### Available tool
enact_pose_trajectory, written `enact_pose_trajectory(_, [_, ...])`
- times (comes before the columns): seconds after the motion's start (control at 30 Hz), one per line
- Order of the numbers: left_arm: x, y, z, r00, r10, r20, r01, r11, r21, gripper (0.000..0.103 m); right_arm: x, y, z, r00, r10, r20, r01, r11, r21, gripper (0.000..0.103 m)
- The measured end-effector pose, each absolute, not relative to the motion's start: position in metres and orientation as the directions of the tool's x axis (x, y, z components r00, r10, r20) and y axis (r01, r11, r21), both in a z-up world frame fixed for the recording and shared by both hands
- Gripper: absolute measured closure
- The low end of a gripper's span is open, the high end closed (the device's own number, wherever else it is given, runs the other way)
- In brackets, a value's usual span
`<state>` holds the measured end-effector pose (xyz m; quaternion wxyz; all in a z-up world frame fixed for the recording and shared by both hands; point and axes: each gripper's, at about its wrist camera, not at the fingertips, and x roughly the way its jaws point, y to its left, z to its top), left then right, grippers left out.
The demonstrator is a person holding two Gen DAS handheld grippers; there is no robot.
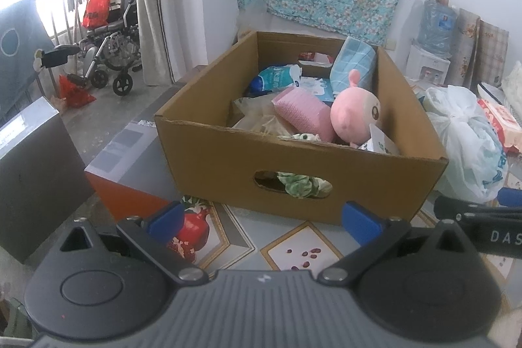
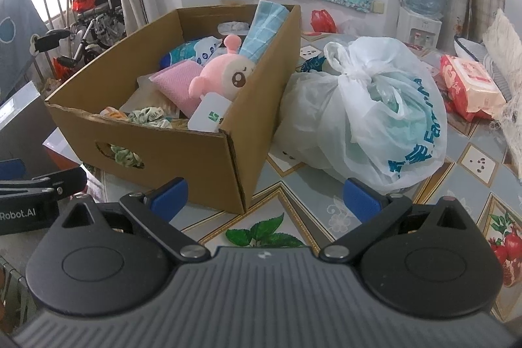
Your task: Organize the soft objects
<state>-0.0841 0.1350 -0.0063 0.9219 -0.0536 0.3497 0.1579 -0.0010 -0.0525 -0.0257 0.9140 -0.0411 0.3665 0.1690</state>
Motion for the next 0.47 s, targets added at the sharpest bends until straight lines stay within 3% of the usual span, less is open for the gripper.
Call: enact_pose_trajectory(0.47, [-0.0844,0.1366,-0.0052,0.707,0.259,-0.658,-0.329,0.944,0.018,0.0,0.0001,-0.0508,-0.0279,0.664,0.281,-0.693,-0.34,0.939,0.054,0.001])
